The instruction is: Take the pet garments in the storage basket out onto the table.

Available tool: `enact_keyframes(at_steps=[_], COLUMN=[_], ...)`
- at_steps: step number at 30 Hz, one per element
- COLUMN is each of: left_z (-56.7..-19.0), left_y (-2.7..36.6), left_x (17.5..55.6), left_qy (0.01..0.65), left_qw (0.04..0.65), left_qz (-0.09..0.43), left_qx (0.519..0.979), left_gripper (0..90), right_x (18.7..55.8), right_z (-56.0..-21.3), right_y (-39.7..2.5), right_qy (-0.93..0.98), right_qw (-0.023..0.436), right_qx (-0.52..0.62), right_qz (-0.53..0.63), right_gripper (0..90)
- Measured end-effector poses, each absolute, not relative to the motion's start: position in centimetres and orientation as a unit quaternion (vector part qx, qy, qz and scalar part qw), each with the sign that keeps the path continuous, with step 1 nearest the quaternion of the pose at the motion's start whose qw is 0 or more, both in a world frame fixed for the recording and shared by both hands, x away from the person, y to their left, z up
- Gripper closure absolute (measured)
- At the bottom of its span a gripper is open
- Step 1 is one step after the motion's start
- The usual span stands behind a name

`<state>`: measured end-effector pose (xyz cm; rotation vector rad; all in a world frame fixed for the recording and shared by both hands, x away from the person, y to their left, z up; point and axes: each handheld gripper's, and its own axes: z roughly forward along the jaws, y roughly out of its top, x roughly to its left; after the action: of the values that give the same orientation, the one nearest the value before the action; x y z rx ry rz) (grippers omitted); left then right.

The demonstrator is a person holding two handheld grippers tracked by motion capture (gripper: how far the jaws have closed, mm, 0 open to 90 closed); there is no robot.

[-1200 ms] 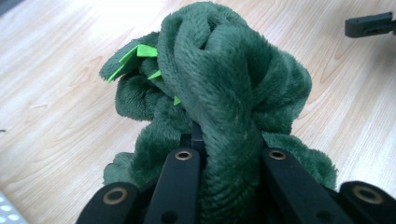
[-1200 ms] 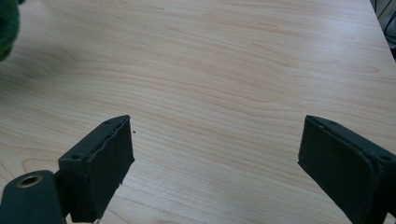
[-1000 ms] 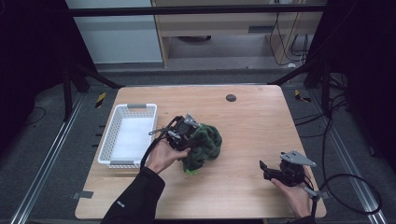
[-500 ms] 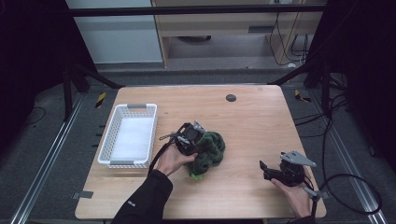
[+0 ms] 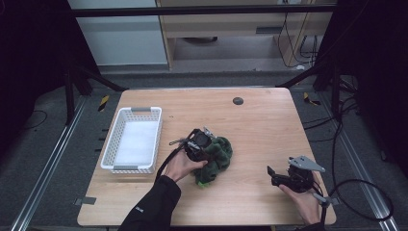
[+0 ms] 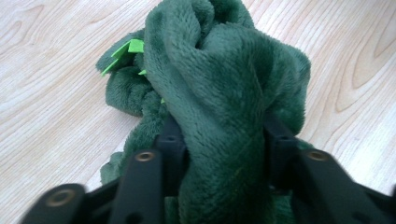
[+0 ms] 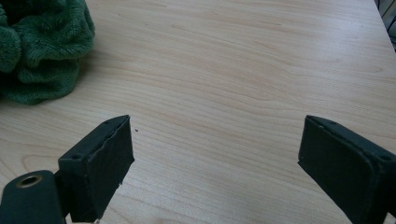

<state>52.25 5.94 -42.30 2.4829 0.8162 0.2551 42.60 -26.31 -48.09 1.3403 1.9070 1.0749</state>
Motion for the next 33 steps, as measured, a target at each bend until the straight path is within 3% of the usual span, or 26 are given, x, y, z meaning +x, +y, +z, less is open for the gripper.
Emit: enact_keyframes(at_steps=[7, 15, 33], left_z=[-41.7, -41.3, -40.5], left_y=[6.8, 7.9, 11.7], left_x=[51.9, 51.1, 48.0], left_qy=[0.304, 0.303, 0.314], left_qw=[0.275, 0.294, 0.380], left_qz=[0.107, 0.106, 0.130], left_qx=[0.906, 0.900, 0.860], left_gripper=[38.2, 28.6, 20.8], right_x=[42.6, 42.7, 42.6], right_z=[-48.2, -48.2, -48.3], right_y=[-26.3, -26.3, -26.3], right_qy=[0.715, 0.715, 0.717], right_qw=[0.280, 0.279, 0.277], right_qx=[0.501, 0.501, 0.502], right_qz=[0.400, 0.400, 0.397], right_gripper=[9.6, 9.3, 8.8])
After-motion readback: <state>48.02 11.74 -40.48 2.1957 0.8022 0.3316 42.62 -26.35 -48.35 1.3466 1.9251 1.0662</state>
